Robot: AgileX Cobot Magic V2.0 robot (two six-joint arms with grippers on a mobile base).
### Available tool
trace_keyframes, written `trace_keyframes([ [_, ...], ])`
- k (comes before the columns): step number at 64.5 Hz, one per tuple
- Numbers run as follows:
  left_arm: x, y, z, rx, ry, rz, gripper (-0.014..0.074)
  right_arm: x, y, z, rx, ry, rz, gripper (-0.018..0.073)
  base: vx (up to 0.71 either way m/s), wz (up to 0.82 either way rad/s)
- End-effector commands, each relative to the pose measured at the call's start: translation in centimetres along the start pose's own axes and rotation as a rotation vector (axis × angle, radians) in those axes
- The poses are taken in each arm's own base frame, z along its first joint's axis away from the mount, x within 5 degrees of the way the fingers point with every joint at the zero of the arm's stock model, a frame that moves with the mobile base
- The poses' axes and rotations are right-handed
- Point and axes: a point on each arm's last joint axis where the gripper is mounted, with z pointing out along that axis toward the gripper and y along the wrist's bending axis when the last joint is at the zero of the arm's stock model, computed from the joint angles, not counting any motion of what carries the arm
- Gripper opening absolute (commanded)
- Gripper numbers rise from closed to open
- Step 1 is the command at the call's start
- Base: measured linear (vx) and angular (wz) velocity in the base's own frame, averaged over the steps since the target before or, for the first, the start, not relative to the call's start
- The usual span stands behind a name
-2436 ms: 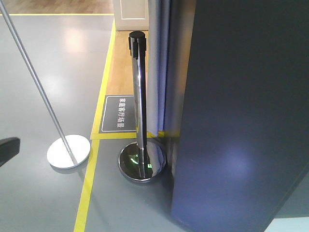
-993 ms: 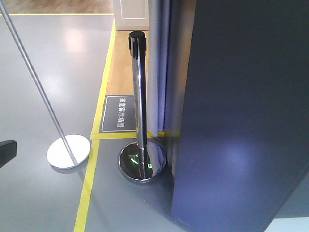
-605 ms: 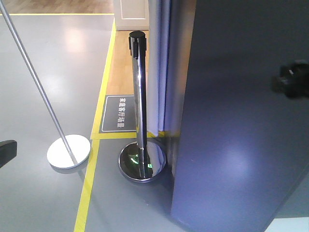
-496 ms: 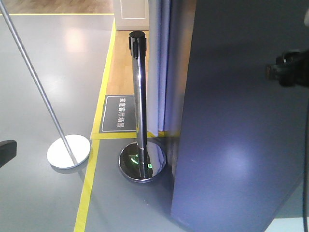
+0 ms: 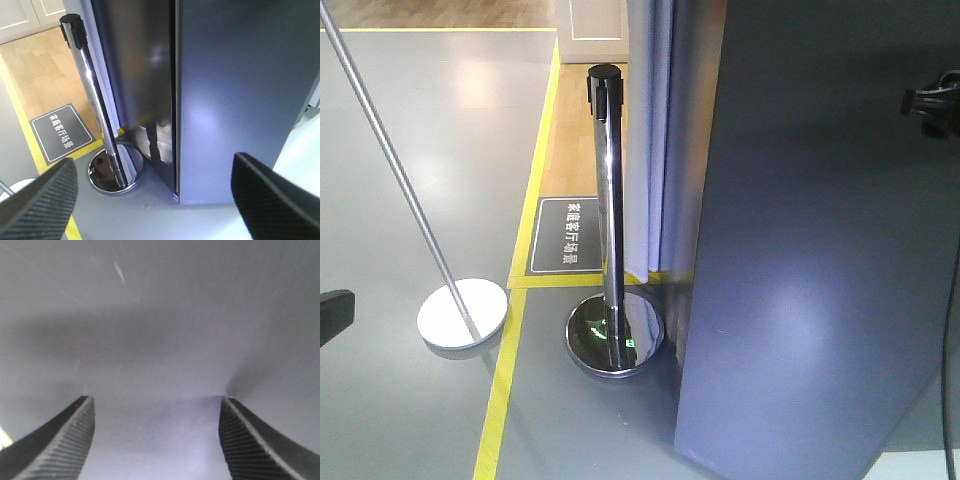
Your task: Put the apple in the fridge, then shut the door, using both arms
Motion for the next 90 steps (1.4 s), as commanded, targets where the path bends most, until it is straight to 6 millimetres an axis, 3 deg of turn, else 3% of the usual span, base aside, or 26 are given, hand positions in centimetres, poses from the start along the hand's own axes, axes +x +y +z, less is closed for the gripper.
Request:
trace_keyframes([
  [1, -1.2, -0.1, -0.5, 0.003, -0.086, -0.018, 0.0591, -1.3, -0.1, 1.1, -0.033, -0.079, -0.029, 0.0508, 0.0, 0.0],
  [37, -1.2, -0.1, -0.5, 0.003, -0.086, -0.018, 0.0591, -4.9, 1.5, 10.8, -0.047, -0.117, 0.014, 0.0508, 0.0, 0.0],
  [62, -1.2, -0.1, -0.5, 0.003, -0.088, -0.018, 0.0591, -4.3, 2.3, 16.3, -0.067, -0.068, 0.067, 0.0508, 0.0, -0.01],
  [76, -1.2, -0.1, -0.5, 0.003, -0.088, -0.018, 0.0591, -4.0, 2.4, 16.1, -0.083, -0.004, 0.056, 0.0508, -0.01, -0.03],
  [90, -1.2, -0.1, -0.5, 0.003, -0.088, -0.018, 0.0591, -6.4, 3.1, 12.5, -0.115, -0.027, -0.005, 0.0508, 0.0, -0.01],
])
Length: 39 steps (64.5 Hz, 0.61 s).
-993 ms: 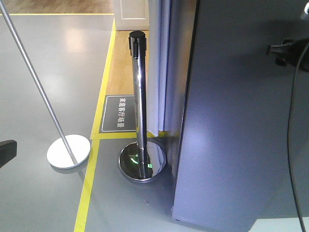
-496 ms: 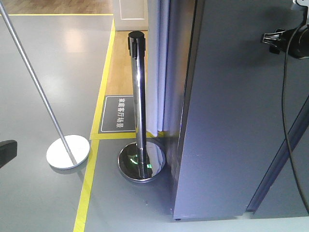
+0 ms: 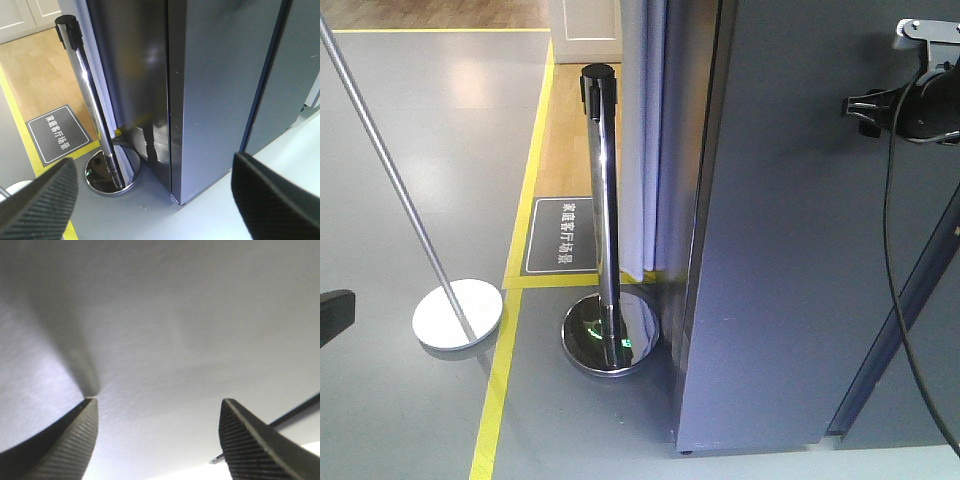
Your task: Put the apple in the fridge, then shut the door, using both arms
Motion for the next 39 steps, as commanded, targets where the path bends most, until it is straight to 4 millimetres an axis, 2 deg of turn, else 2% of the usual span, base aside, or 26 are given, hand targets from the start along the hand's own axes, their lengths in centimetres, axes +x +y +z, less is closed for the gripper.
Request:
trace_keyframes([
  [1, -1.2, -0.1, -0.5, 0.001, -0.087, -0.016, 0.0591, -4.8, 2.1, -5.3, -0.106, -0.336, -0.006, 0.0508, 0.0, 0.0],
  [11, -1.2, -0.1, -0.5, 0.001, -0.087, -0.016, 0.0591, -5.5, 4.2, -9.5, -0.144, -0.368, -0.096, 0.0508, 0.0, 0.0],
  [24, -1.2, -0.1, -0.5, 0.001, -0.087, -0.016, 0.0591, -5.5, 6.7, -14.3, -0.206, -0.375, -0.157, 0.0508, 0.0, 0.0],
  [31, -1.2, -0.1, -0.5, 0.001, -0.087, -0.016, 0.0591, -5.1, 6.8, -16.6, -0.217, -0.366, -0.164, 0.0508, 0.0, 0.0],
  [39, -1.2, -0.1, -0.5, 0.001, -0.087, -0.016, 0.0591, -3.1, 6.0, -18.2, -0.217, -0.36, -0.158, 0.0508, 0.0, 0.0],
])
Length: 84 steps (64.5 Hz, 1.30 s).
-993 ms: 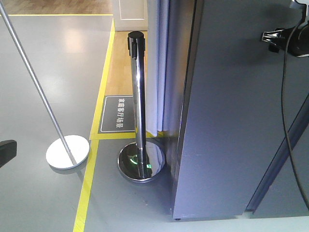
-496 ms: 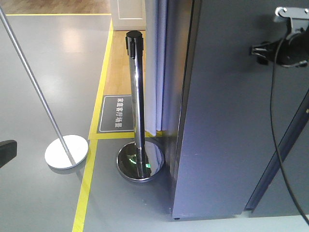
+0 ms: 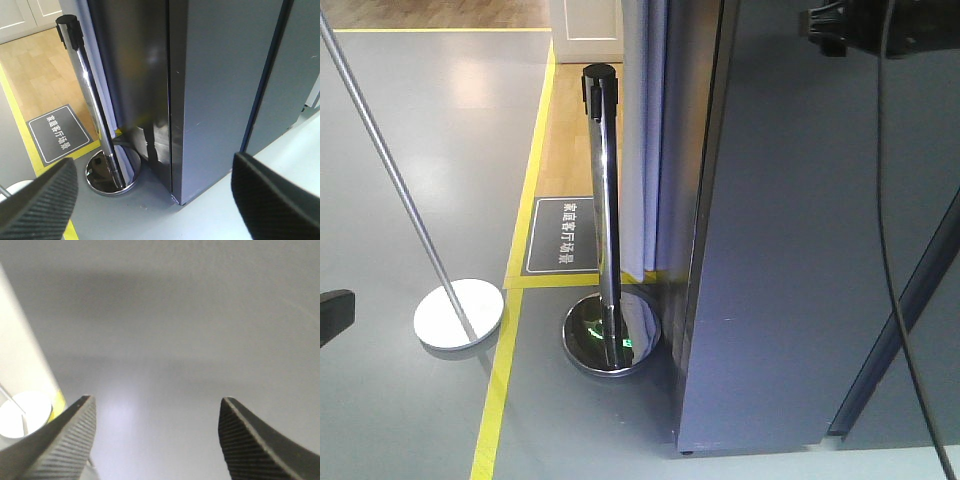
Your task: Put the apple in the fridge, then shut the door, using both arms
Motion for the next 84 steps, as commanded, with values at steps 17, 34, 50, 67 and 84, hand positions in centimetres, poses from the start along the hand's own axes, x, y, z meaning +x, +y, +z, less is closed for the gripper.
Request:
trace_keyframes([
  [17, -1.2, -0.1, -0.5, 0.001, -0.087, -0.016, 0.0591, 4.2, -0.4, -11.5, -0.016, -0.215, 0.029, 0.0508, 0.0, 0.0],
  [34, -1.2, -0.1, -0.5, 0.001, -0.087, -0.016, 0.0591, 8.4, -0.7, -17.5, -0.009, -0.192, 0.039, 0.0508, 0.0, 0.0],
  [50, -1.2, -0.1, -0.5, 0.001, -0.087, -0.016, 0.0591, 9.3, -0.8, -21.5, -0.005, -0.269, 0.029, 0.0508, 0.0, 0.0],
  [67, -1.2, -0.1, -0.5, 0.001, -0.087, -0.016, 0.0591, 9.2, -0.8, -22.6, -0.007, -0.309, 0.03, 0.0508, 0.0, 0.0],
  [84, -1.4, 0.0, -0.5, -0.004, -0.105, -0.016, 0.0591, 9.1, -0.8, -22.6, -0.01, -0.321, 0.032, 0.0508, 0.0, 0.0],
])
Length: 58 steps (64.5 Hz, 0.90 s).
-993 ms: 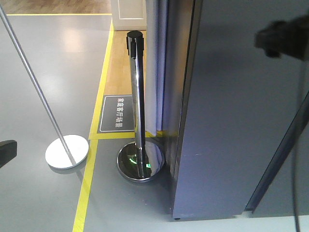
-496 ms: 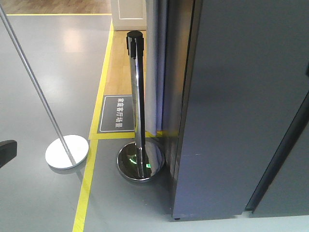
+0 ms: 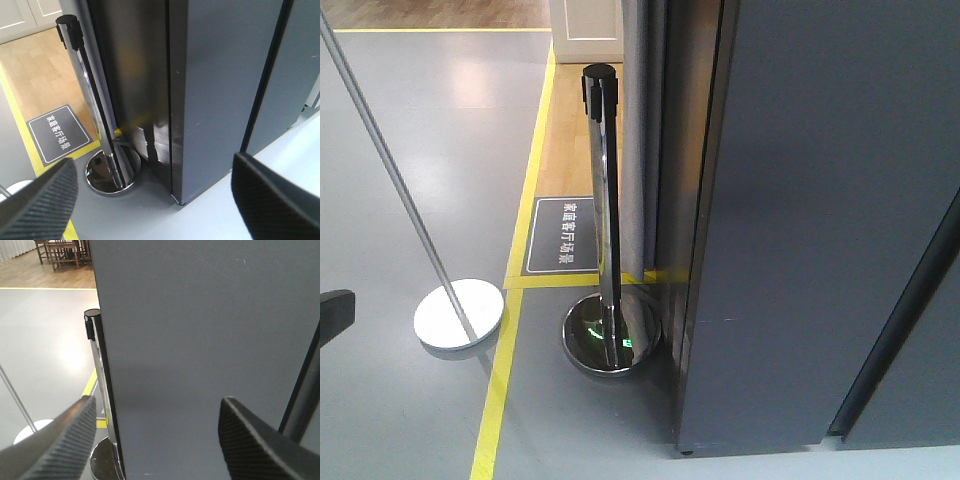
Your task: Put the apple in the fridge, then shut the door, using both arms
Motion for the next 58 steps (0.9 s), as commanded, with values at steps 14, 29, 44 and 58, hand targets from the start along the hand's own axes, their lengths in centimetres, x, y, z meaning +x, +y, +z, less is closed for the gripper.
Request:
trace_keyframes([
  [14, -1.5, 0.0, -0.5, -0.008, -0.12, -0.017, 0.0591, -1.4, 0.3, -0.6, -0.03, -0.095, 0.046, 0.0508, 0.0, 0.0],
  [29, -1.8, 0.1, -0.5, -0.019, -0.155, -0.017, 0.043, -1.0, 0.2, -0.6, -0.02, -0.051, 0.028, 0.041, 0.0, 0.0],
  [44, -2.3, 0.3, -0.6, -0.037, -0.211, -0.011, -0.0008, -0.8, 0.2, -0.6, -0.018, -0.027, 0.027, -0.0013, 0.0, 0.0],
  [58, -1.7, 0.2, -0.9, -0.046, -0.182, 0.117, -0.0006, 1.4, 0.0, -1.5, -0.024, -0.051, -0.038, -0.0008, 0.0, 0.0],
])
